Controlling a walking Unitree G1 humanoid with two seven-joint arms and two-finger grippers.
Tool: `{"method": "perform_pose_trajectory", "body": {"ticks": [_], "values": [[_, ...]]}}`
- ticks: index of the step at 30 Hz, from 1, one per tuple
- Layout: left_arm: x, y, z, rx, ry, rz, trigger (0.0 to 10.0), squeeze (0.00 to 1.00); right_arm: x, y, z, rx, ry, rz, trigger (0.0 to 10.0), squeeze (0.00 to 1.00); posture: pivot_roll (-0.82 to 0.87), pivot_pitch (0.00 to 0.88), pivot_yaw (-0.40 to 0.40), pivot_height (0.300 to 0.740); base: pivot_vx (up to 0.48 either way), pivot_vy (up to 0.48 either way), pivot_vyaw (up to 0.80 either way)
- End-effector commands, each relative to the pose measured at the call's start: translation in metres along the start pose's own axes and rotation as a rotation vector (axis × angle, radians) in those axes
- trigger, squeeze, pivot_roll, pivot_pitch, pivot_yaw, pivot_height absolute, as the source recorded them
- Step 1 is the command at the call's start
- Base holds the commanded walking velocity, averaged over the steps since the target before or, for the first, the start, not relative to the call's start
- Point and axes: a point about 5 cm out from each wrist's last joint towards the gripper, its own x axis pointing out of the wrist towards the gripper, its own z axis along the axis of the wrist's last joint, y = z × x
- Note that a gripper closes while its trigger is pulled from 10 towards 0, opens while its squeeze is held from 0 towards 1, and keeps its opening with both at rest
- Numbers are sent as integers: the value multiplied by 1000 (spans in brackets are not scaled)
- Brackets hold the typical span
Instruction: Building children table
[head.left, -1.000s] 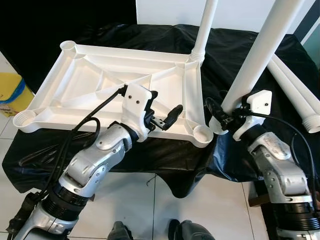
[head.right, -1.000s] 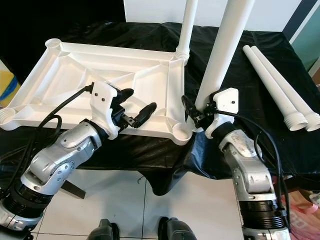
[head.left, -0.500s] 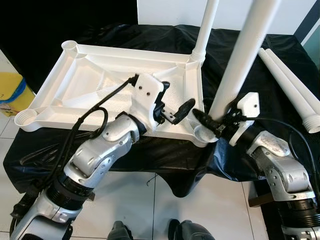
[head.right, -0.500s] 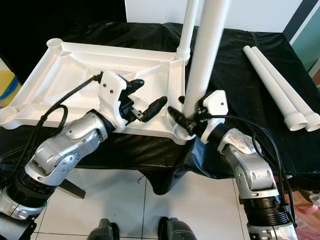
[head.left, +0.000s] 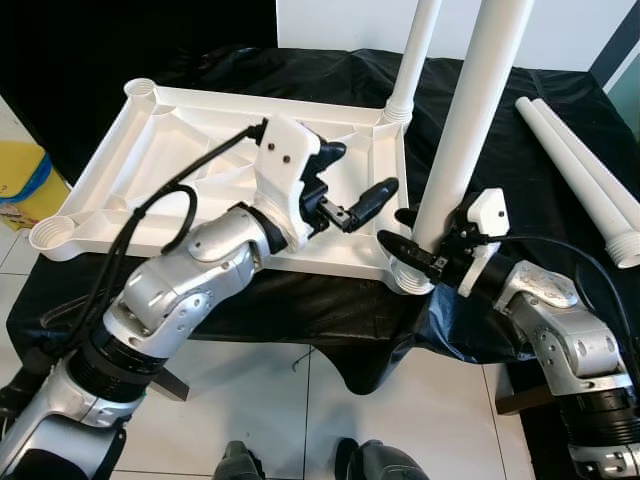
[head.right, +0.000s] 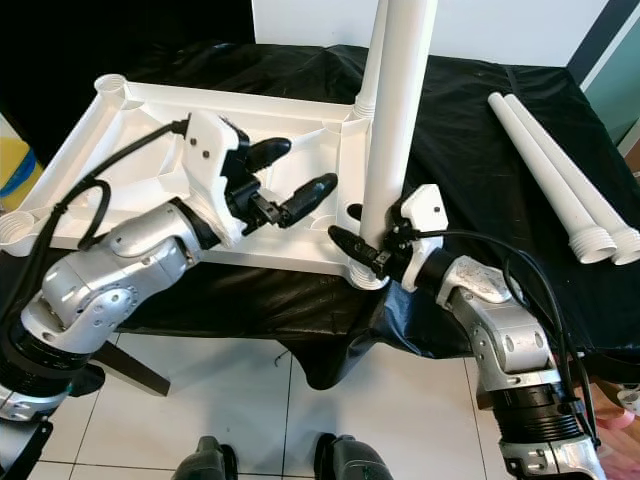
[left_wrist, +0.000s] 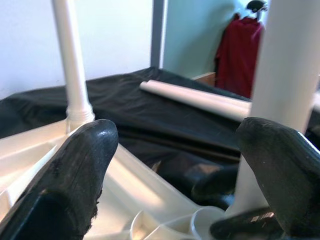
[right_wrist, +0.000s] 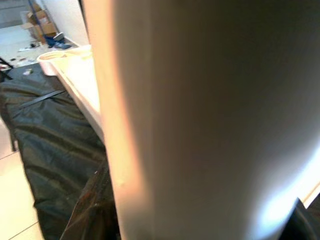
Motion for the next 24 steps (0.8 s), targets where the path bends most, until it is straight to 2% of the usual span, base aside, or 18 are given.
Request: {"method": "perform_pose_trajectory", "body": {"ticks": [1, 9, 15, 19, 21, 23, 24], "values": [[-12, -43, 5, 10, -4, -844, 10000, 0, -2, -1, -2, 7, 17, 23, 10000, 0, 22, 146, -99, 740, 0, 0, 0], [-4, -49, 13, -8, -37, -922, 10000, 0, 1, -2, -6, 13, 43, 80, 10000, 0, 19, 134, -102, 740, 0, 0, 0], [0, -50, 12, -7, -33, -941, 10000, 0, 5, -5, -7, 6, 50, 97, 10000, 0, 18, 126, -106, 740, 0, 0, 0], [3, -48, 10, -10, -27, -914, 10000, 0, 7, -7, -6, 11, 44, 95, 10000, 0, 11, 123, -106, 740, 0, 0, 0], [3, -44, 8, -18, -24, -874, 10000, 0, 7, -9, -5, 7, 41, 87, 10000, 0, 6, 122, -105, 740, 0, 0, 0], [2, -30, 1, -30, -8, -770, 10000, 0, 3, -12, -3, 1, 33, 60, 10000, 0, 0, 125, -100, 740, 0, 0, 0], [2, -30, 1, -30, -8, -770, 10000, 0, 3, -12, -3, 1, 33, 60, 10000, 0, 0, 125, -100, 740, 0, 0, 0]]}}
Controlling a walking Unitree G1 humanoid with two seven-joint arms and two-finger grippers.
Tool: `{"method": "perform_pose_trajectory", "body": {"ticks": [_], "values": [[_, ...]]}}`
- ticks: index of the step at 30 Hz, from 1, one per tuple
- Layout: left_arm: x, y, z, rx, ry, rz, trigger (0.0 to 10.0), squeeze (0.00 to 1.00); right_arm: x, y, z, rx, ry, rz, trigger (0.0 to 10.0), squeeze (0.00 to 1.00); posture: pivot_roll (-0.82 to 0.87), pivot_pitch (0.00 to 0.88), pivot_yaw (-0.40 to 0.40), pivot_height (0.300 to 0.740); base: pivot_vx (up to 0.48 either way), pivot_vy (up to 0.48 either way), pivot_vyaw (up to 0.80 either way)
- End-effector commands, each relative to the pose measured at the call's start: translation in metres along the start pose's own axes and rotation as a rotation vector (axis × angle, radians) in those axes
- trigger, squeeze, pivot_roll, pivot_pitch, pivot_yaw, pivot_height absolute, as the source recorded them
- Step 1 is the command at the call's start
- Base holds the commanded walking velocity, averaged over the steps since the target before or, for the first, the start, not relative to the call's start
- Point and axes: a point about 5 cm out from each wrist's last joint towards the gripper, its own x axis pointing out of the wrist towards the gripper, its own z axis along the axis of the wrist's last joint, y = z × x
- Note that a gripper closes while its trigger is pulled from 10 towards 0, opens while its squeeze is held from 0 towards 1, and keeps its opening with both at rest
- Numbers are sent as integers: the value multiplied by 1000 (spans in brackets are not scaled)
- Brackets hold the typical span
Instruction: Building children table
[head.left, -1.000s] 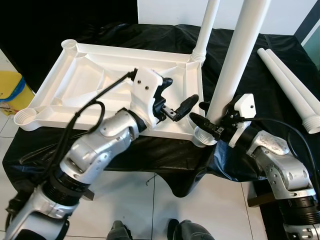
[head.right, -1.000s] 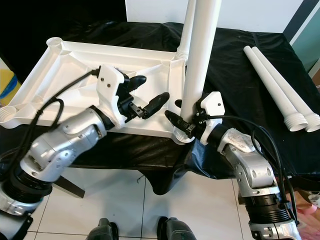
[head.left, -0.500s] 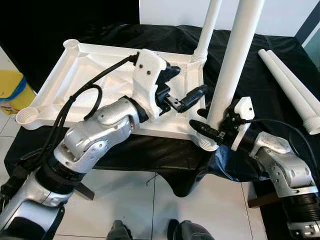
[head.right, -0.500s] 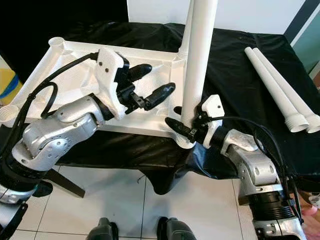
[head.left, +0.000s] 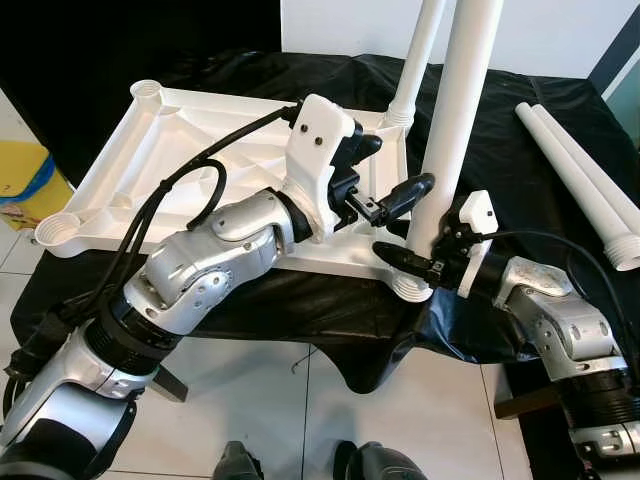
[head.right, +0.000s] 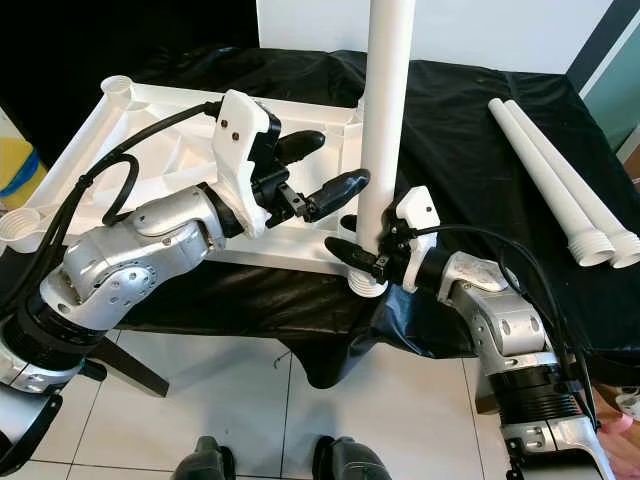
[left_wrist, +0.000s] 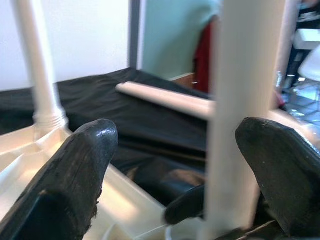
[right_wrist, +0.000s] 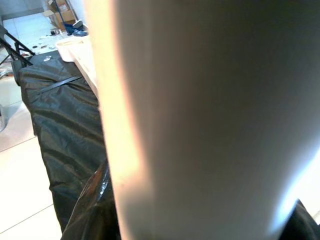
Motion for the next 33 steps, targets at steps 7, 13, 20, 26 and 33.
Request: {"method": "perform_pose_trajectory", "body": {"ticks": [7, 13, 20, 26, 33], "values": [[-18, -10, -5, 23, 0, -550, 10000, 0, -14, -8, 5, -20, -24, -70, 10000, 0, 0, 140, -106, 740, 0, 0, 0], [-18, -4, -8, 12, -11, -489, 10000, 0, -14, -12, 8, -29, -36, -99, 10000, 0, -4, 152, -108, 740, 0, 0, 0], [-16, -9, -8, -4, -26, -501, 10000, 0, -11, -12, 7, -28, -36, -102, 10000, 0, -5, 159, -108, 740, 0, 0, 0], [-11, -17, -5, -11, -44, -554, 10000, 0, -7, -10, 7, -28, -32, -70, 10000, 0, -4, 162, -108, 740, 0, 0, 0], [0, -30, 3, -3, -68, -655, 10000, 0, -1, -7, 9, -30, -20, 12, 10000, 0, 9, 162, -103, 740, 0, 0, 0]]}}
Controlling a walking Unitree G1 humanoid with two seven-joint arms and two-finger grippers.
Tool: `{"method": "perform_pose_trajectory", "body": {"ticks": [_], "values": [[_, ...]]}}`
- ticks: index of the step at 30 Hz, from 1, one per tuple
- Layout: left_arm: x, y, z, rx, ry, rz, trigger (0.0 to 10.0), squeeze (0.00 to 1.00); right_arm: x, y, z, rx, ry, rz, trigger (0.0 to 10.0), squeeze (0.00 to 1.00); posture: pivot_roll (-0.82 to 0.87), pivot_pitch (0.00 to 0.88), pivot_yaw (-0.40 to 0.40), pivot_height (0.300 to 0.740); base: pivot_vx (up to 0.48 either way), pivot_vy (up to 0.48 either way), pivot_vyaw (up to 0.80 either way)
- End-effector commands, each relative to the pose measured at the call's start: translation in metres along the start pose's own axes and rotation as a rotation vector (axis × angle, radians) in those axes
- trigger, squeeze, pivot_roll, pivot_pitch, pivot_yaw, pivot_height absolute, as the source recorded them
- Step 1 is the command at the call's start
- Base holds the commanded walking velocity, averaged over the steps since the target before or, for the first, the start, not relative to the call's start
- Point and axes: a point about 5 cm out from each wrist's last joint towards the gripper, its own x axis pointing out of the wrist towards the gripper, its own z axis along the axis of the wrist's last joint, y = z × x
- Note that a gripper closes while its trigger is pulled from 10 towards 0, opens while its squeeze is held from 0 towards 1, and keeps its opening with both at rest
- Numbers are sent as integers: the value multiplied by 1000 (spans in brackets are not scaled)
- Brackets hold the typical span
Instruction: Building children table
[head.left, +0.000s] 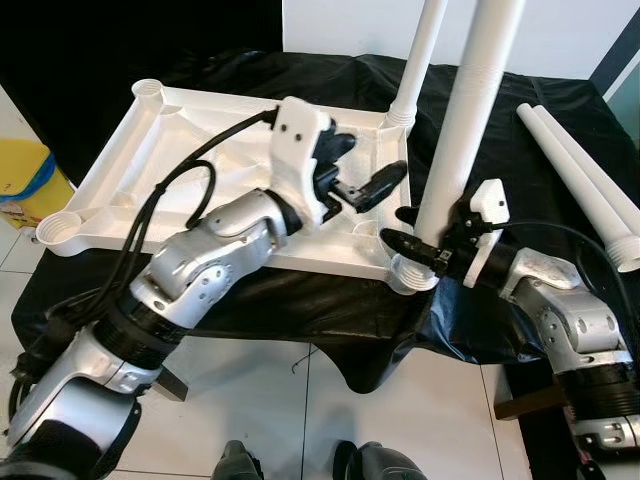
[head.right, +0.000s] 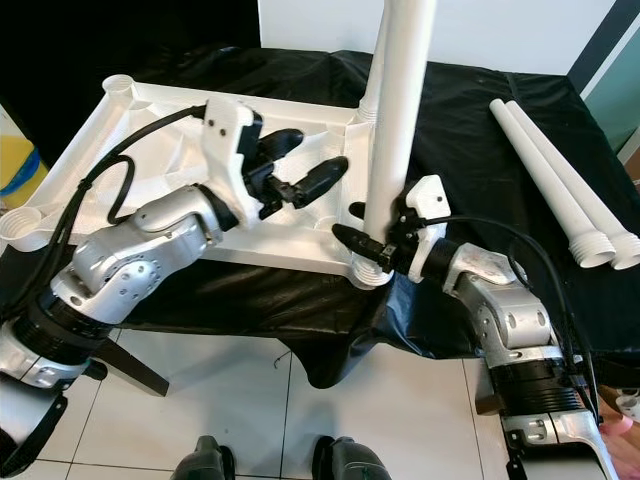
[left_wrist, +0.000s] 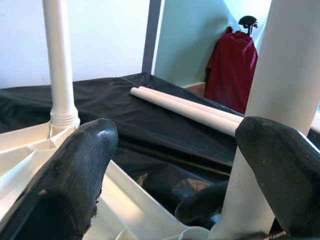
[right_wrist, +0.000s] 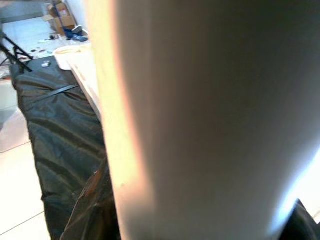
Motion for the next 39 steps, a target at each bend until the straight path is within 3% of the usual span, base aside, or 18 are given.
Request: {"method": "perform_pose_trajectory", "body": {"ticks": [1, 9, 15, 17, 21, 25, 29, 31, 32, 33, 34, 35, 37, 38, 39], "values": [[-8, -39, 5, 23, -15, -700, 10000, 0, 0, 1, 0, -5, 14, 36, 10000, 0, 9, 162, -103, 740, 0, 0, 0], [-14, -46, 5, 22, 5, -780, 10000, 0, 1, -2, 1, -17, 33, 73, 10000, 0, 14, 164, -111, 740, 0, 0, 0], [-25, -38, -1, 18, 43, -735, 10000, 0, -9, -15, 7, -15, 0, -12, 10000, 0, 14, 164, -111, 740, 0, 0, 0], [-32, -30, -4, 14, 55, -676, 10000, 0, -17, -19, 8, -1, -24, -67, 10000, 0, 17, 169, -109, 740, 0, 0, 0], [-36, -26, -10, 9, 71, -638, 10000, 0, -20, -18, 8, 34, -50, -86, 10000, 0, 20, 169, -109, 740, 0, 0, 0], [-40, -30, -35, 16, 169, -633, 10000, 0, -14, -7, 4, 84, -89, -84, 10000, 0, 20, 170, -109, 740, 0, 0, 0], [-42, -32, -46, 41, 221, -641, 10000, 0, -11, -3, 2, 95, -98, -80, 10000, 0, 21, 169, -107, 740, 0, 0, 0], [-37, -25, -64, 124, 289, -553, 10000, 0, -6, -1, 0, 103, -124, -122, 10000, 0, 22, 166, -99, 740, 0, 0, 0], [-37, -25, -64, 124, 289, -553, 10000, 0, -6, -1, 0, 103, -124, -122, 10000, 0, 22, 166, -99, 740, 0, 0, 0], [-30, -15, -67, 163, 290, -436, 10000, 0, -5, -2, 0, 98, -137, -171, 10000, 0, 22, 164, -93, 740, 0, 0, 0], [-22, -2, -67, 161, 275, -293, 10000, 0, -4, -5, 1, 92, -153, -232, 10000, 0, 20, 162, -84, 740, 0, 0, 0], [-22, -2, -67, 161, 275, -293, 10000, 0, -4, -5, 1, 92, -153, -232, 10000, 0, 20, 162, -84, 740, 0, 0, 0], [-14, 15, -61, 163, 216, -90, 10000, 0, -4, -8, 1, 89, -174, -336, 10000, 0, 18, 161, -81, 740, 0, 0, 0], [-14, 15, -61, 163, 216, -90, 10000, 0, -4, -8, 1, 89, -174, -336, 10000, 0, 18, 161, -81, 740, 0, 0, 0], [-13, 22, -59, 141, 196, -1, 10000, 0, -5, -10, 1, 92, -177, -394, 10000, 0, 19, 158, -76, 740, 0, 0, 0]]}}
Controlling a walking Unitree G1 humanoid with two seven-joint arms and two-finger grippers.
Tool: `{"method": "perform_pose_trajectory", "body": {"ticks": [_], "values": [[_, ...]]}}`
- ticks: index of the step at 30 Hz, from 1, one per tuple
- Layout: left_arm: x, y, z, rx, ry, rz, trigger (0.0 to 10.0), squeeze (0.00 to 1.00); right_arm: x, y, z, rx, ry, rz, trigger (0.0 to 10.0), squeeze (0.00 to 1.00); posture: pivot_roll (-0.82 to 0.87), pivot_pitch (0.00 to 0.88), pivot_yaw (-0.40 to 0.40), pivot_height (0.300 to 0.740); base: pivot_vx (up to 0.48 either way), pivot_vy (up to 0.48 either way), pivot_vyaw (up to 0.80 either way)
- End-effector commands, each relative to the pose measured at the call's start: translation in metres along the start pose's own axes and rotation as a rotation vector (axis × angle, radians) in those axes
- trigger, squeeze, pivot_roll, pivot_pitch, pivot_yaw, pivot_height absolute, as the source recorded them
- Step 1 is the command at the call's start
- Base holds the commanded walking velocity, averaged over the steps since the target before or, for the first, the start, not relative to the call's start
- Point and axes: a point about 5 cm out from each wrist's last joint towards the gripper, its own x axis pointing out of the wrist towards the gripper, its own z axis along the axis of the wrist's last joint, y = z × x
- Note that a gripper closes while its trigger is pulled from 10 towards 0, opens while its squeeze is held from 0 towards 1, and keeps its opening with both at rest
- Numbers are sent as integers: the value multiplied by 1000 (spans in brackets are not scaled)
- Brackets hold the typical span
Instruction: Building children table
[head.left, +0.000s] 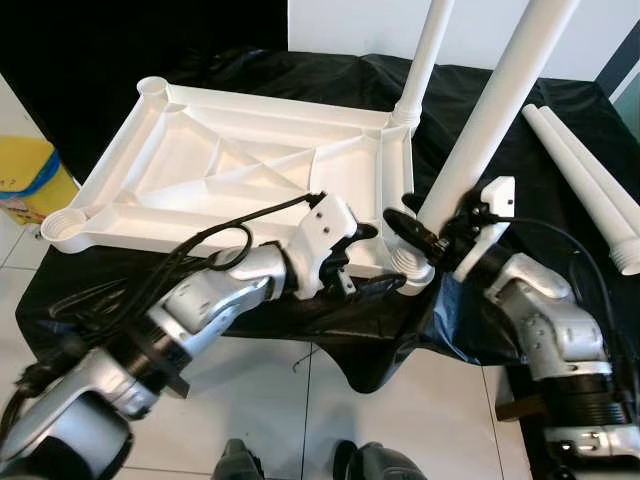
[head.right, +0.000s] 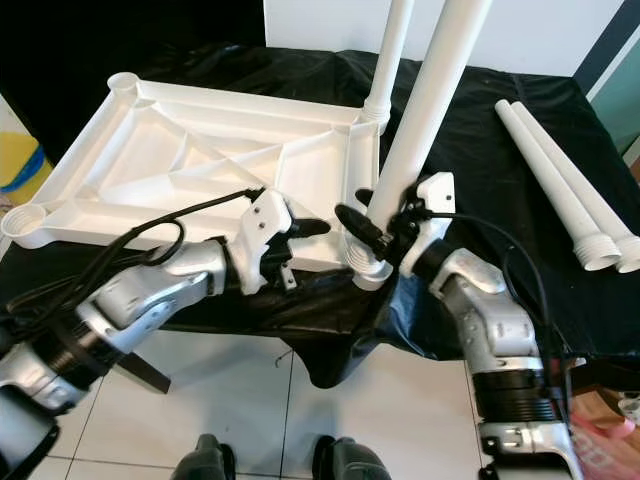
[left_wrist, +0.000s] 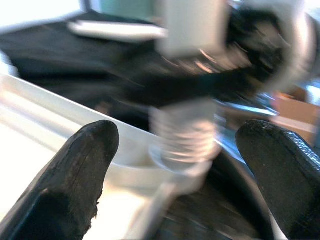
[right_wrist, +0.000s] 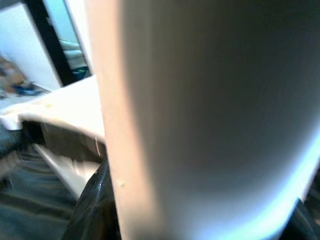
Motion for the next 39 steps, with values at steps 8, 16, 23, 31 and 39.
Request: {"method": "perform_pose_trajectory", "body": {"ticks": [8, 16, 23, 31, 39], "values": [[-11, 33, 1, -85, -58, 502, 10000, 0, -6, -13, 0, -42, -42, -314, 10000, 0, 19, 150, -62, 740, 0, 0, 0], [-15, 48, 0, -109, -86, 696, 10000, 0, -5, -17, -2, -27, -67, -488, 10000, 0, 23, 143, -58, 740, 0, 0, 0], [-4, 20, 31, 2, -269, 379, 10000, 0, -5, -16, -2, -81, -5, -292, 10000, 0, 28, 151, -66, 740, 0, 0, 0], [-5, -18, 46, 31, -319, -50, 10000, 0, -12, -20, 5, -118, 41, -60, 10000, 0, 25, 154, -76, 740, 0, 0, 0], [-7, -41, 49, 62, -279, -341, 10000, 0, -16, -19, 1, -125, 140, 135, 10000, 0, 28, 156, -88, 740, 0, 0, 0]]}}
